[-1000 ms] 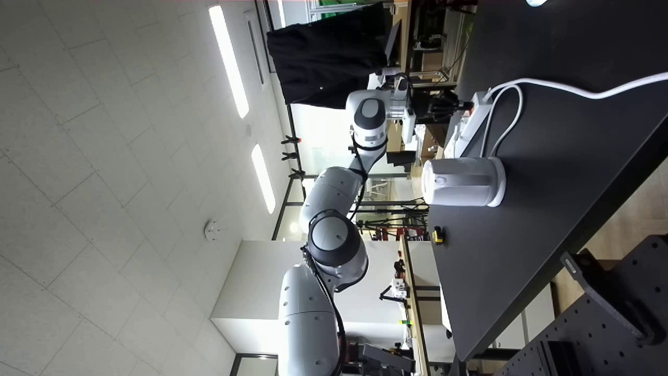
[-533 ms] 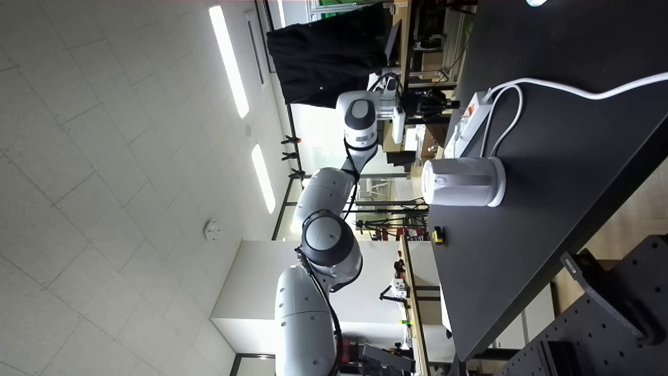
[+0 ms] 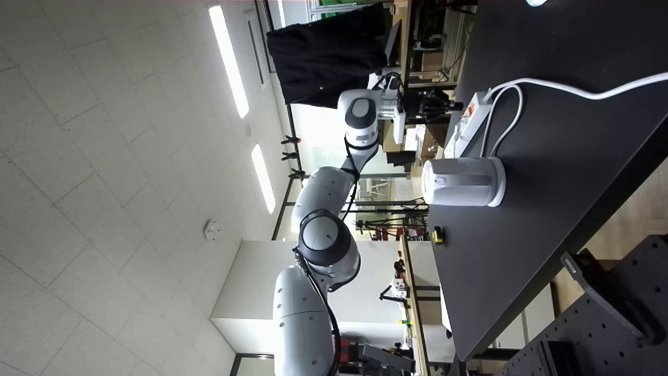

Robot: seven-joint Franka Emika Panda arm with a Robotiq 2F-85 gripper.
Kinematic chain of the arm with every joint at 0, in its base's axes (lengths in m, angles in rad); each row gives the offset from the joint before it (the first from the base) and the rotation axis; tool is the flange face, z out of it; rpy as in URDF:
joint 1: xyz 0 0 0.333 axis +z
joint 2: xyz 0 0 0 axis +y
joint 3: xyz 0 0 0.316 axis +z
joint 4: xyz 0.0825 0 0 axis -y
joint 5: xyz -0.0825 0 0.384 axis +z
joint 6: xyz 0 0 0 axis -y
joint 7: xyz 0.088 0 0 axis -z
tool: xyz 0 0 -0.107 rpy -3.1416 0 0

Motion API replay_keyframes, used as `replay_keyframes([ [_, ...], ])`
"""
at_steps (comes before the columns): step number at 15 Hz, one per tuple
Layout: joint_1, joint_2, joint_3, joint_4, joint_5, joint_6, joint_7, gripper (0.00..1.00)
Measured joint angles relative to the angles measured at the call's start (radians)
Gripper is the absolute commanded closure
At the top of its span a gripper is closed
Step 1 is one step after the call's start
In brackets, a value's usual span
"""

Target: Turn on the extension cable then turn it off

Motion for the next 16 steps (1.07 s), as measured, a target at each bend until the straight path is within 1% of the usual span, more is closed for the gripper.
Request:
replay_keyframes([
  [4, 0.004, 0.006, -0.006, -0.043, 0.000, 0.001, 0.000, 1.00],
  [7, 0.004, 0.004, -0.006, -0.051, 0.002, 0.010, -0.001, 1.00],
  [12, 0.008, -0.003, -0.001, -0.070, 0.006, 0.095, -0.019, 1.00],
  [16, 0.016, -0.034, 0.006, -0.118, 0.006, 0.158, -0.050, 1.00],
])
